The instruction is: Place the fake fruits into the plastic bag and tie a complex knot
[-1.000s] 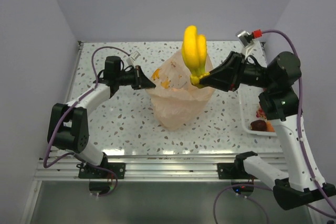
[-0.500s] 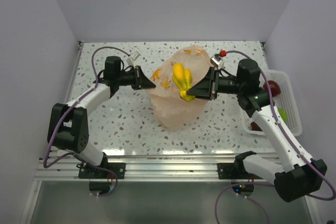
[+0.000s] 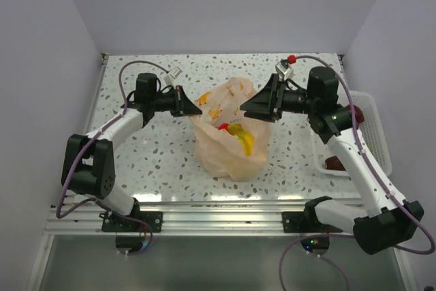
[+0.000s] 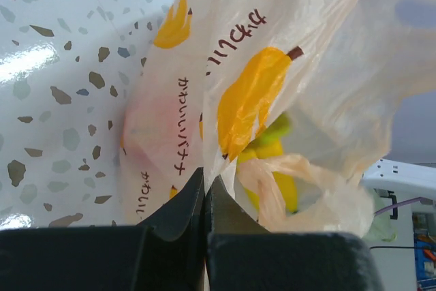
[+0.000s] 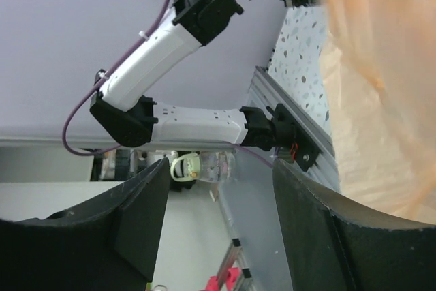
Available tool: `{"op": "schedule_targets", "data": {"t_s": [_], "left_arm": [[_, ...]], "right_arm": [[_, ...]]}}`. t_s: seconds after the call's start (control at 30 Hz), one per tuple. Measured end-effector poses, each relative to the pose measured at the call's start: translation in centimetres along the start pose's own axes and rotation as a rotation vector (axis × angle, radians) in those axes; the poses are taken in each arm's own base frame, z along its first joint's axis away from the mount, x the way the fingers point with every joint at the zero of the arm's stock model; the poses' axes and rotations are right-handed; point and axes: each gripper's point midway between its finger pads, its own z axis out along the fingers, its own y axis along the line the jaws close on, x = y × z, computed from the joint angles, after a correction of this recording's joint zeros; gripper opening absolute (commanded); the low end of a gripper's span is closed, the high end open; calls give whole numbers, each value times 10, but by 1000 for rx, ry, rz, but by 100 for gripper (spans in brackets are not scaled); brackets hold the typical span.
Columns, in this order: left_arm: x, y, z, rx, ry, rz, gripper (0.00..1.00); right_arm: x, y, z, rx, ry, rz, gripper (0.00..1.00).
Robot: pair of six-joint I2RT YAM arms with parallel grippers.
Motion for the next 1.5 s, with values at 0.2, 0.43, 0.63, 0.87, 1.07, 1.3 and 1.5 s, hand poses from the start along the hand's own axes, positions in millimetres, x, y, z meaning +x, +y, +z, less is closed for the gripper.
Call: {"op": "schedule_targets", "data": {"t_s": [0.2,0.43,0.63,0.87,1.07,1.3,1.5], "left_arm": [[-1,-3,-1,3,-3,5,0],[-1,-5,-2,8,-5,11,0],[-1,-5,-2,8,-5,10,0],[-2,-8,-2,21,-5,15,0],[-5,-12,-2,43,-11,15,0],[-4,-9,1,51,-5,-3,0],[-4,-9,1,52,-3,2,0]], "right_arm": [[-21,41,-22,-25,-70,-258,69],[-80,30,-82,290,-230,-646,73],[-106,-63,-159,774,-203,-701,75],[-107,-169,-267,1166,-94,-502,74],[-109,-253,-304,1312,61,-368,75],[-152,-315,-320,1406,80,-373,82],[-181,-356,-323,1440,78,-395,85]]}}
